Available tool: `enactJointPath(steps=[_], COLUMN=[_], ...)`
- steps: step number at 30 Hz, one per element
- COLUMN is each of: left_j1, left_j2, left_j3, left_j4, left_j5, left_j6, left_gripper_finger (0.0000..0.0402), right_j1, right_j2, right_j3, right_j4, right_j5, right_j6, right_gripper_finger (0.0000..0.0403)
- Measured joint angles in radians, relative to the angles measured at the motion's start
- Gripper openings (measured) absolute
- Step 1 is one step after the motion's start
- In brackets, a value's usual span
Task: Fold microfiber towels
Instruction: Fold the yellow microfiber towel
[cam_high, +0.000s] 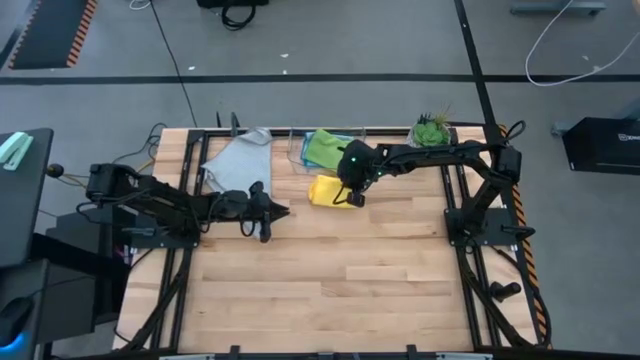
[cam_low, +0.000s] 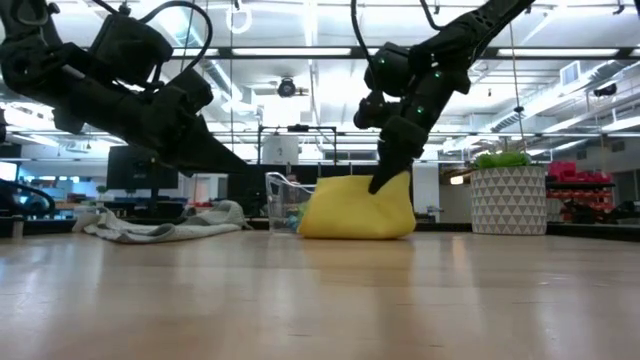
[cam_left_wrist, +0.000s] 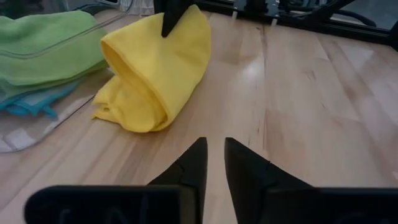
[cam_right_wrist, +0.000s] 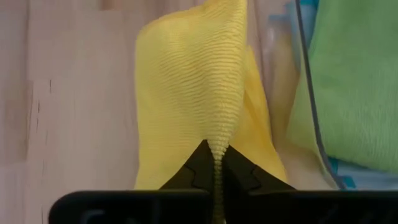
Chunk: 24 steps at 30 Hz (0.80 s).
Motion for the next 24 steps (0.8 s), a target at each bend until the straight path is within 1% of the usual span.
enactJointPath(steps=[5,9,12,17,21,24], left_j1=[0.0,0.0,0.0,0.0,-0.001,-0.001], left_j2=[0.0,0.0,0.0,0.0,0.0,0.001], left_j3=[0.0,0.0,0.0,0.0,0.001,0.005], left_j4=[-0.002,-0.002,-0.001,-0.001,-0.001,0.002], left_j5=[0.021,0.051,0.052,0.052,0.052,0.052], left_j6=[-0.003,-0.004,-0.004,-0.004,-0.004,-0.005], left_gripper_finger=[0.0043,0.0025,0.0011,0.0007,0.0019,0.0016], right_j1=[0.002,0.02,0.039,0.047,0.034,0.034], right_j2=[0.0,0.0,0.0,0.016,0.068,0.098], right_j3=[0.0,0.0,0.0,0.001,0.015,0.042], right_j4=[0.027,0.032,0.041,0.091,0.092,0.102], right_j5=[-0.009,-0.041,-0.055,-0.055,-0.016,0.034], right_j6=[-0.021,-0.048,-0.065,-0.075,-0.077,-0.078], right_gripper_finger=[0.0025,0.0021,0.0018,0.0017,0.0017,0.0027])
